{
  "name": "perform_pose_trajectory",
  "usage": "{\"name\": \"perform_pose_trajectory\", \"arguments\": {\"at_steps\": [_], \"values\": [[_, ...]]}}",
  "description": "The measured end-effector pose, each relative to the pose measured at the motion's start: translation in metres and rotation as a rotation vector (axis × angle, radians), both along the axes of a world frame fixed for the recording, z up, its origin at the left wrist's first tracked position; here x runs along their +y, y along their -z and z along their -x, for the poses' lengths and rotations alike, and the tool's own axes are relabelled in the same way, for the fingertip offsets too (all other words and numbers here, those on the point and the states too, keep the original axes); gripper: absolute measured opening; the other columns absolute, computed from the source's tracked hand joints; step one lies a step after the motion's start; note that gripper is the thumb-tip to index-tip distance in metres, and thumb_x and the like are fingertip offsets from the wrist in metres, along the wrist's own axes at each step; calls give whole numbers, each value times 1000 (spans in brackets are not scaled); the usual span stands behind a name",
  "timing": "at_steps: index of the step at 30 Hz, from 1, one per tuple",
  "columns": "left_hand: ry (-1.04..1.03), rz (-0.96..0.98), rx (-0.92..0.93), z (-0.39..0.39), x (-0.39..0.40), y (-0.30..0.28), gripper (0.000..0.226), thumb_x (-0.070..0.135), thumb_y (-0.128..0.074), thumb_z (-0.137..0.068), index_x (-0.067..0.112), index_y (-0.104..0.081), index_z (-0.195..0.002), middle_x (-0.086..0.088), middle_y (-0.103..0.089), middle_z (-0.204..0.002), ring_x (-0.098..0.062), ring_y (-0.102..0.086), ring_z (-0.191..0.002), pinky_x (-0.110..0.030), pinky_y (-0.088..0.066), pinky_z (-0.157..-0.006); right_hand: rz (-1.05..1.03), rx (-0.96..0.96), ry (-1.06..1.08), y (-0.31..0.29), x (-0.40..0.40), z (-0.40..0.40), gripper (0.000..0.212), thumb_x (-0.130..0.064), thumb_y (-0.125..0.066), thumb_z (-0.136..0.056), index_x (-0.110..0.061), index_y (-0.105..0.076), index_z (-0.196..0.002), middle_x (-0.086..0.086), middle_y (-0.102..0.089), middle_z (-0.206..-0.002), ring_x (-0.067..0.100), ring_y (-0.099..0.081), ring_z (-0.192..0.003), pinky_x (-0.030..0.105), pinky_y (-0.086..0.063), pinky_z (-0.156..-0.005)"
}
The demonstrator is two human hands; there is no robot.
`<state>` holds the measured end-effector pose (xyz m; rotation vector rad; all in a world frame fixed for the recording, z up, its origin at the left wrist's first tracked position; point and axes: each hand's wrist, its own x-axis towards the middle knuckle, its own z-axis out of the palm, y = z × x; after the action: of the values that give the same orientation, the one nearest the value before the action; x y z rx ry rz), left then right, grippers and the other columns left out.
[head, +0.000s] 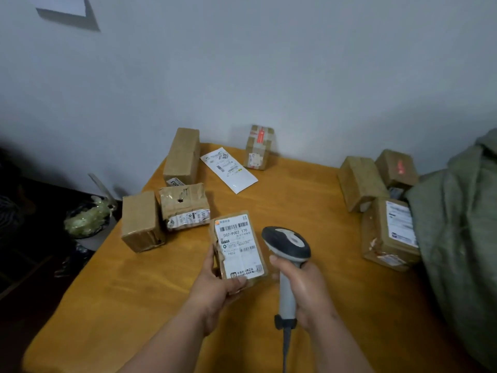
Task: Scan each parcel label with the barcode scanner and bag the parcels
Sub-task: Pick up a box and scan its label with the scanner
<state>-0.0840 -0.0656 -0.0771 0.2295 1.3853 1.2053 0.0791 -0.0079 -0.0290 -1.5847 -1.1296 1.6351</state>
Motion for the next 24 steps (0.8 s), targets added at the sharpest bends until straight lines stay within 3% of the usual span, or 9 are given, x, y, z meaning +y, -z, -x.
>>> {"name": "perform_pose_trajectory", "arguments": {"at_steps": [3,7,10,14,19,24], "values": [[-60,-86,21,-21,1,-18,112,-19,-73,-72,50,-29,-149,-4,-73,-114,-27,-72,-100,-38,-60,-73,-89,12,-121,-27,-10,-23,21,-45,-82,-62,-40,-78,-81,-9,-76,-77,7,-70,-67,29,-51,-64],[-64,-173,70,-50,3,-41,110,-15,-74,-75,50,-28,-150,-1,-71,-118,-24,-70,-104,-36,-59,-76,-170,19,-240,-53,-21,-52,32,-41,-79,-61,-31,-76,-91,-10,-77,-85,6,-70,-74,21,-52,-64],[-75,-212,87,-66,3,-53,107,-14,-73,-76,49,-28,-150,1,-70,-120,-23,-70,-105,-35,-58,-75,-203,45,-255,-67,-27,-70,39,-37,-77,-60,-28,-74,-98,-14,-75,-78,4,-67,-74,15,-50,-59],[-93,-239,102,-83,2,-65,105,-14,-72,-78,48,-28,-151,0,-68,-121,-24,-68,-108,-38,-58,-82,-221,51,-220,-76,-30,-91,46,-36,-77,-59,-28,-72,-103,-14,-74,-78,13,-66,-85,22,-48,-65],[-121,-250,98,-98,-4,-72,106,-14,-72,-78,47,-26,-152,1,-67,-122,-22,-67,-107,-37,-57,-81,-244,38,-197,-75,-33,-109,43,-37,-80,-56,-30,-74,-97,-10,-75,-79,19,-67,-84,30,-51,-68],[-131,-256,99,-109,-9,-74,106,-15,-72,-77,46,-27,-152,1,-71,-115,-22,-69,-103,-35,-57,-78,-285,48,-214,-76,-40,-120,33,-38,-79,-56,-51,-73,-86,-11,-76,-82,20,-67,-87,36,-54,-75]]}}
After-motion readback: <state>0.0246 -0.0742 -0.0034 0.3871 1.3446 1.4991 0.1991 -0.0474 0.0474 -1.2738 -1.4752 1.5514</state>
